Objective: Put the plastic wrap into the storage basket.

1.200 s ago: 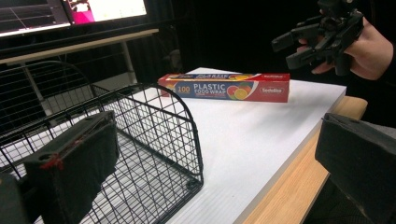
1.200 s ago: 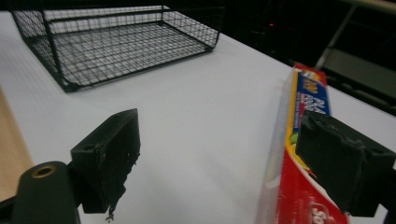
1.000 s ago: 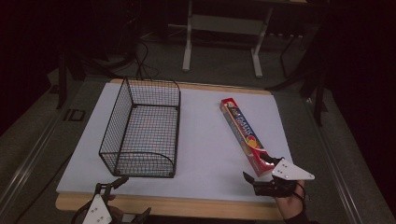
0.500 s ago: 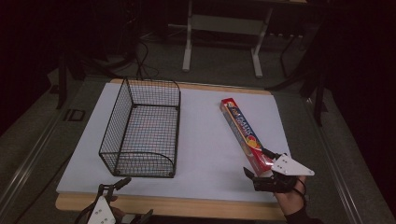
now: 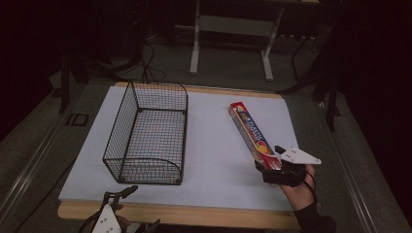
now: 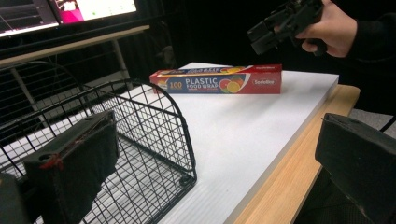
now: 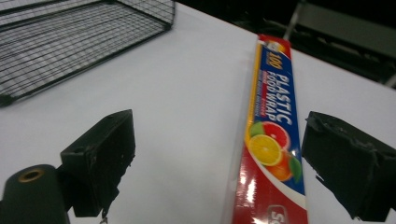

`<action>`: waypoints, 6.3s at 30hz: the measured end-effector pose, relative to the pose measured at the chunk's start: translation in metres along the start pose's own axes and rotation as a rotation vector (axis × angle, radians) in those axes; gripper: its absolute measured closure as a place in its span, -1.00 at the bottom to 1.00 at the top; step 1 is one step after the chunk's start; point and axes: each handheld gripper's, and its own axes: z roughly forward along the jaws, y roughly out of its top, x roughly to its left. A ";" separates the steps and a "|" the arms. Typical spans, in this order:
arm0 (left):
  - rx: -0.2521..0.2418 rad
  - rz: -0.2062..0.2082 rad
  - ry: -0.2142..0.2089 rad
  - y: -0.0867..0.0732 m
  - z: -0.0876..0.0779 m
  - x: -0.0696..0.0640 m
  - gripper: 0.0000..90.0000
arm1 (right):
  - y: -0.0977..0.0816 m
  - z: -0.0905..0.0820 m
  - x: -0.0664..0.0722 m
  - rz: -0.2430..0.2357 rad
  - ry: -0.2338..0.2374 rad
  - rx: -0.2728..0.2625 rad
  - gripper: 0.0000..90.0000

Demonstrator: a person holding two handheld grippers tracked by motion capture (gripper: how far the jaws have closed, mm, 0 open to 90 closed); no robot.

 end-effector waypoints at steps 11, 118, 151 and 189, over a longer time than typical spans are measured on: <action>0.003 -0.003 -0.008 0.000 0.000 0.000 -1.00 | 0.003 0.025 -0.024 0.032 -0.019 0.080 -0.74; 0.045 0.022 -0.031 -0.001 0.004 -0.001 -1.00 | 0.090 0.160 -0.071 0.283 -0.096 0.928 -0.11; 0.050 0.024 -0.036 -0.002 0.005 -0.002 -1.00 | 0.205 0.142 -0.008 0.191 -0.085 0.765 -0.11; 0.040 0.027 -0.043 -0.002 0.001 -0.002 -1.00 | 0.288 0.188 0.134 0.085 0.099 0.591 -0.11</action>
